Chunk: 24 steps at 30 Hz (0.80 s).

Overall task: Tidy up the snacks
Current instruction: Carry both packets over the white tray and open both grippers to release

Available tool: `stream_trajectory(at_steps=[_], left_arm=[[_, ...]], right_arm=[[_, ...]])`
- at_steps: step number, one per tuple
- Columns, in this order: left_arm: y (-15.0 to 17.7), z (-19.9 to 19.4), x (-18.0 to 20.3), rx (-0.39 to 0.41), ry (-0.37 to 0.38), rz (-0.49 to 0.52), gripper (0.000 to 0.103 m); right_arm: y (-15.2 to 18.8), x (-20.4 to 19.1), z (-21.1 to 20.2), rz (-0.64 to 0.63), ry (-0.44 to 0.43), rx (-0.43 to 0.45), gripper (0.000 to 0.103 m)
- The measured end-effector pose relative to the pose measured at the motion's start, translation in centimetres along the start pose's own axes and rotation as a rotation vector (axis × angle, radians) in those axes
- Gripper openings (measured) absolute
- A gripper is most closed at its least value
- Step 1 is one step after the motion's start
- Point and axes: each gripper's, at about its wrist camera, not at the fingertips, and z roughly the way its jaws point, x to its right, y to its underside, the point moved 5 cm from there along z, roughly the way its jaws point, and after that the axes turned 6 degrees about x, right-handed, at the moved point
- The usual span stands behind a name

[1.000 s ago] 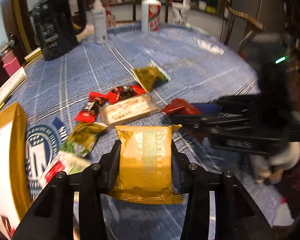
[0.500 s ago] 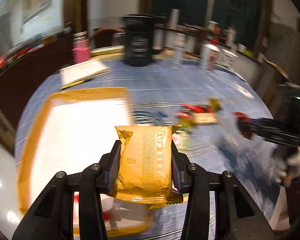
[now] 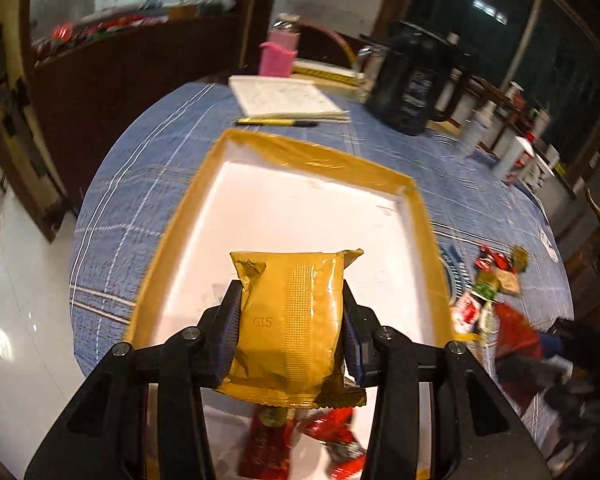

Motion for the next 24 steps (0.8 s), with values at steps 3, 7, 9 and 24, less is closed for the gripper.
stream_trajectory(at_steps=[3,7,9,24], left_arm=[[0.2,0.7,-1.5,-0.016,-0.002,-0.031,0.042],[0.6,1.2,-2.9,-0.029,0.005,-0.058,0.042],[0.8,1.2,-3.5,-0.025,-0.003,-0.066,0.042],[0.7,-5.7,-0.2,0.111,0.13,-0.114,0.057]], right_arm=[[-0.1,-1.3,3.3,-0.009,0.008,-0.038,0.029],[0.2,-2.0,6.8,-0.007,0.017,-0.084,0.029],[0.6,-2.3,8.2,-0.007,0.018,-0.105,0.029],[-1.0,-3.0,5.4,-0.014,-0.01,0.008,0.041]])
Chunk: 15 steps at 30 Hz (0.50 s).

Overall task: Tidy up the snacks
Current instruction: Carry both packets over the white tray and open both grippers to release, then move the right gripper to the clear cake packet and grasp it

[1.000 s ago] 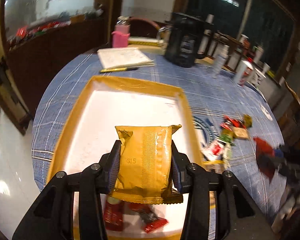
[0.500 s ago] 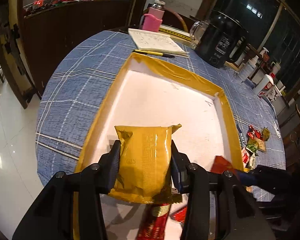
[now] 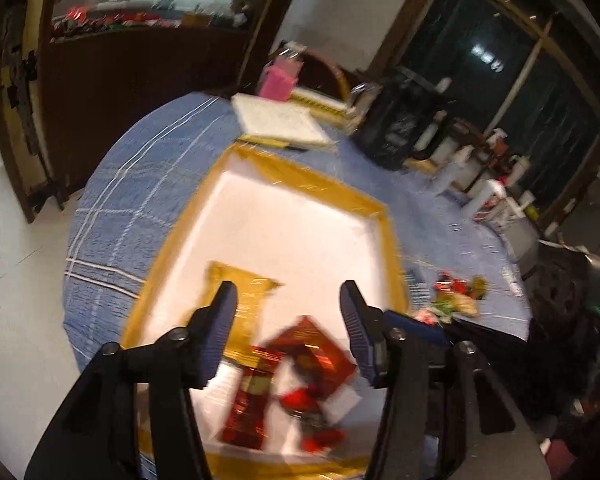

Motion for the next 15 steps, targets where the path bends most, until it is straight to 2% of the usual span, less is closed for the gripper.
stream_trajectory(at_steps=[2,5,9,12,15], left_arm=[[0.3,-1.4,1.7,0.03,0.037,0.008,0.065],[1.3,-3.1,4.6,0.059,0.084,0.023,0.067],[3.5,-4.4,7.7,0.064,0.126,0.031,0.067],[4.8,-5.1,9.9,0.073,0.125,0.064,0.067],[5.9,-5.7,12.0,0.091,0.111,0.124,0.068]], right_arm=[[-0.3,1.1,-2.2,0.028,0.002,0.041,0.045],[-0.1,3.0,-4.3,0.059,0.026,0.066,0.045],[1.2,6.4,-7.0,0.088,0.107,0.097,0.045],[2.4,8.6,-9.8,0.076,0.238,0.154,0.045],[3.3,9.5,-14.6,-0.028,0.441,0.323,0.045]])
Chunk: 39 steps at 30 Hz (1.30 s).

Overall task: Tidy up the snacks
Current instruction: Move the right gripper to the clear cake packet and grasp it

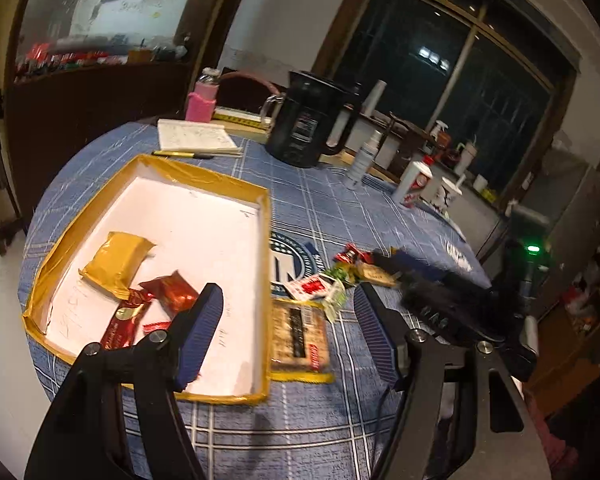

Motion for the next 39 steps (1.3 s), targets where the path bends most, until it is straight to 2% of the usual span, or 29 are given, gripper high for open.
stream_trajectory(at_steps=[2,7,13,15,19,25,31,36,39], left_arm=[[0.4,-0.2,1.3,0.005,0.0,0.031,0.075],[1.0,0.5,4.0,0.001,0.0,0.069,0.078],[1.7,1.4,6.2,-0.025,-0.019,0.093,0.078],[1.9,1.9,6.0,-0.042,-0.027,0.07,0.078],[2.4,2.5,4.6,-0.06,-0.054,0.028,0.078],[3.5,3.7,3.1,-0.098,-0.054,-0.004,0.078],[4.1,4.5,3.7,-0.121,-0.022,0.025,0.078],[4.3,4.6,3.4,-0.139,-0.007,0.02,0.078],[4.3,4.6,2.9,-0.142,-0.005,0.008,0.078]], right_arm=[[-0.2,1.2,-2.8,-0.051,0.085,0.106,0.046],[-0.6,4.0,-7.0,-0.033,0.145,0.228,0.052],[-0.2,7.6,-8.6,0.0,0.176,0.236,0.055],[0.2,9.2,-8.3,0.025,0.165,0.212,0.057],[1.1,13.7,-6.8,0.158,0.077,0.101,0.058],[3.7,19.4,-2.0,0.376,-0.031,-0.071,0.059],[4.7,18.6,3.8,0.432,-0.147,-0.19,0.059],[3.6,16.9,8.6,0.388,-0.156,-0.244,0.059],[4.3,15.9,11.5,0.353,-0.144,-0.316,0.059]])
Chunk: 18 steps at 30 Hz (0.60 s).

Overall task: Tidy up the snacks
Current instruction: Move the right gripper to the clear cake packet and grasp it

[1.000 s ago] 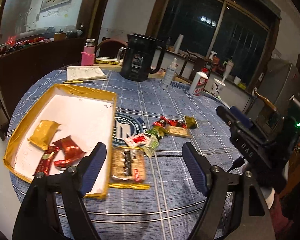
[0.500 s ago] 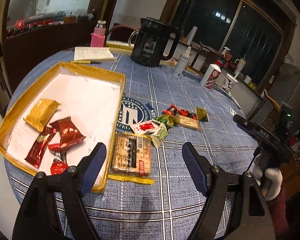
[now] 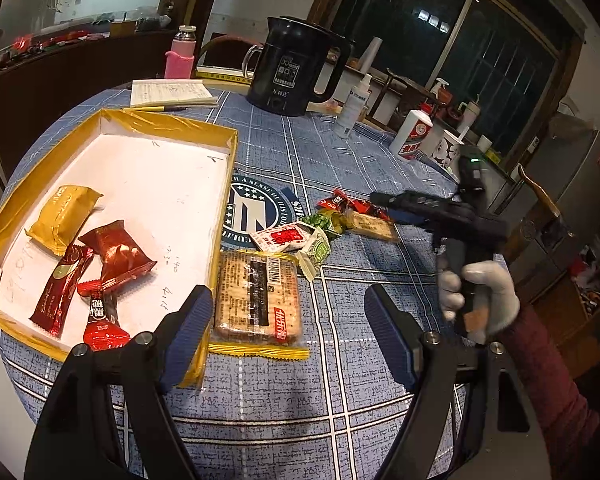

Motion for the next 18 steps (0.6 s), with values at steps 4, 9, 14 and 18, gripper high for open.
stream_trajectory(at_steps=[4,9,14,18], left_arm=[[0.0,0.1,-0.6,0.002,0.006,-0.008,0.078],[0.2,0.7,0.1,-0.007,0.04,0.001,0.078],[0.4,0.6,1.2,-0.017,0.04,0.048,0.078],[0.4,0.4,1.5,-0.015,0.023,0.073,0.078]], right_arm=[[1.2,-0.8,0.4,-0.041,-0.006,-0.049,0.059],[2.6,-2.0,-1.0,-0.072,-0.04,-0.076,0.059],[3.2,-3.0,-0.3,-0.174,0.049,-0.049,0.059],[3.5,-3.3,0.6,-0.246,0.101,-0.037,0.058]])
